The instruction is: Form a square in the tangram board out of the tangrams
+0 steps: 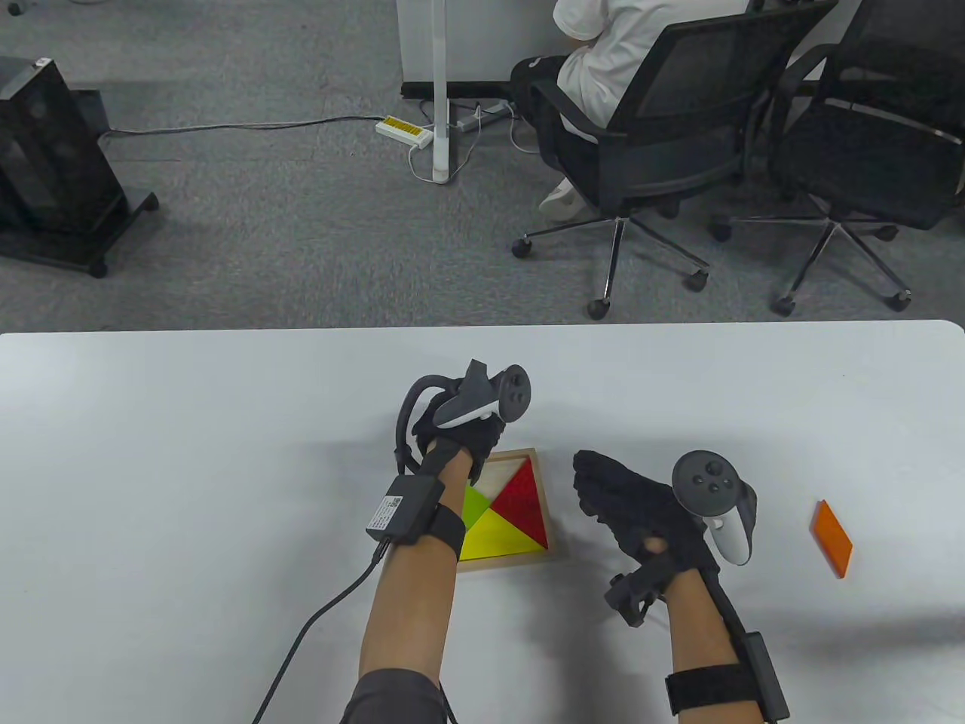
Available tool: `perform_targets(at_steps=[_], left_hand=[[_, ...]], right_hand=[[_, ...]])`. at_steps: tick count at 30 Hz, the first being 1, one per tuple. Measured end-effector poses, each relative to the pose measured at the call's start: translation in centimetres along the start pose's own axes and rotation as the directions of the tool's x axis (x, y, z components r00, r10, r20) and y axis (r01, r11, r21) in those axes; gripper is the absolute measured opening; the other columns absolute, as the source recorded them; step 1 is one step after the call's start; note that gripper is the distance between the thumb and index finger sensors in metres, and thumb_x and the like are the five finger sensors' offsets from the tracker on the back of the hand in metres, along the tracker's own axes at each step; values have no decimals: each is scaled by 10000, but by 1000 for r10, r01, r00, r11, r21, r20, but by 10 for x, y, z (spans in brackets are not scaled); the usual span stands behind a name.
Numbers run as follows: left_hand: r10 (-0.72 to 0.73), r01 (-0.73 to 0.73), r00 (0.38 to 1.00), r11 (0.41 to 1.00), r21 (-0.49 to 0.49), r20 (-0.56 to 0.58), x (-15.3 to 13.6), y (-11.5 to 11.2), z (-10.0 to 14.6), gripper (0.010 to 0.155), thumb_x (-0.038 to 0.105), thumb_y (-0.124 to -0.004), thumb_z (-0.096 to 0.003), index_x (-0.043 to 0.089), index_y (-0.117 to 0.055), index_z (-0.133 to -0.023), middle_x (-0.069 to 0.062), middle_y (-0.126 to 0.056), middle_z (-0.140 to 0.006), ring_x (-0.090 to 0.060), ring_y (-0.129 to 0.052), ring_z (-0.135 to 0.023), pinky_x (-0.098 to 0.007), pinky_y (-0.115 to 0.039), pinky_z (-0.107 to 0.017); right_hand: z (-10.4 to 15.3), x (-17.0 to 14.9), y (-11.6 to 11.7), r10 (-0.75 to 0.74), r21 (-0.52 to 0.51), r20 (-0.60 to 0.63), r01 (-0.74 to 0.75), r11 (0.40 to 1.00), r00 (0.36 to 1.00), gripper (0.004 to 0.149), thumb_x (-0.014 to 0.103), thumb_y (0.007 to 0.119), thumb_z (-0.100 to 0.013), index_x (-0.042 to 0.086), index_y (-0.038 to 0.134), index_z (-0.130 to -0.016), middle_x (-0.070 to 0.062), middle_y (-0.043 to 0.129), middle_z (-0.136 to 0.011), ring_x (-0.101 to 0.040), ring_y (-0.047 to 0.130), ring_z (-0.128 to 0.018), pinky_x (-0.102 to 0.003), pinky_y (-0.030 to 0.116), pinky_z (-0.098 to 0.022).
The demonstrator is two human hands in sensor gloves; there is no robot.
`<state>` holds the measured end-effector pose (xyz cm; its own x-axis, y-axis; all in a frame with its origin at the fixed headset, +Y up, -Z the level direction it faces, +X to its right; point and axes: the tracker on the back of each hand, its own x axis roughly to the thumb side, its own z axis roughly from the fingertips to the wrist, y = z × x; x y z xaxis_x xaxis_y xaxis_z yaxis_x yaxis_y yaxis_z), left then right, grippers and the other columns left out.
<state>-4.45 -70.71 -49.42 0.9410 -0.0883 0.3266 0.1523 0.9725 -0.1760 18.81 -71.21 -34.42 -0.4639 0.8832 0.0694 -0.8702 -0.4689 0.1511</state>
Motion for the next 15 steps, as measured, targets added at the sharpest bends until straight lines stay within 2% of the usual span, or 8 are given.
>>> perform_targets(at_steps=[7, 15], left_hand=[[-20, 17, 999, 997, -75, -40, 0, -22, -28, 653, 291, -724, -549, 243, -487, -1155, -283, -528, -1173, -587, -702, -981, -640, -759, -616], [-66, 55, 996, 983, -177, -56, 4, -36, -46, 667, 239, -729, -554, 276, -450, -1158, -283, -463, -1194, -591, -638, -1022, -652, -740, -638]], right_hand=[[0, -11, -6, 3, -14, -35, -3, 1000, 999, 571, 341, 786, -532, 113, 681, -1045, -208, 780, -1015, -444, 915, -765, -609, 774, -602], [-1, -20, -10, 3, -17, -64, -5, 1000, 998, 569, 340, 786, -533, 114, 681, -1045, -208, 778, -1016, -445, 913, -768, -610, 772, -604]])
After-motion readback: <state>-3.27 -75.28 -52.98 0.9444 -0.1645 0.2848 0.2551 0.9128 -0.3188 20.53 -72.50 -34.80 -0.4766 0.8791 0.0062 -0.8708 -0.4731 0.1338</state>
